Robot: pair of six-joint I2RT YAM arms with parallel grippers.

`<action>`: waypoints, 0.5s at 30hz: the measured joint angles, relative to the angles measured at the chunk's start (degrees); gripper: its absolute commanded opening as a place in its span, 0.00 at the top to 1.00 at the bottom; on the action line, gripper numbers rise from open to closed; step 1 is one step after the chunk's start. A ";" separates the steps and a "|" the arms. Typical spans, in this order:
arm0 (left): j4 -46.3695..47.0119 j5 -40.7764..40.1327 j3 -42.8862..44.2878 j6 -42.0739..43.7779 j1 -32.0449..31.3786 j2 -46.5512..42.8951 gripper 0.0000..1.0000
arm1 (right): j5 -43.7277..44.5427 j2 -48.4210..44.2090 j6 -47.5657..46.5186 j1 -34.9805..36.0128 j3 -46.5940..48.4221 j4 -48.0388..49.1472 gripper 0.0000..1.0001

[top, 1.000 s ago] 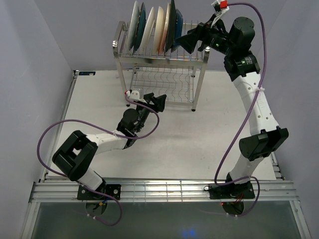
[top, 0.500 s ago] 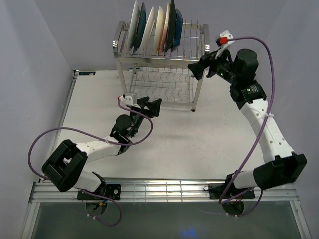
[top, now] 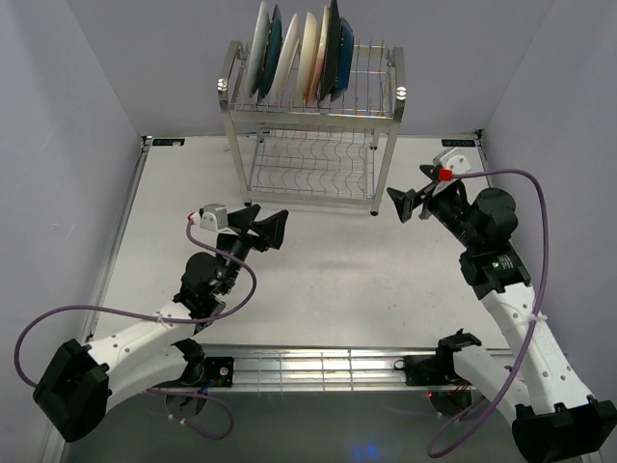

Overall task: Load the plates into the dish rack
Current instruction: Reset both arms

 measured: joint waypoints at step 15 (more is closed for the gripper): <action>-12.61 -2.60 -15.58 -3.23 -0.02 -22.27 0.02 | 7.82 -10.12 2.71 0.00 -23.04 2.91 0.10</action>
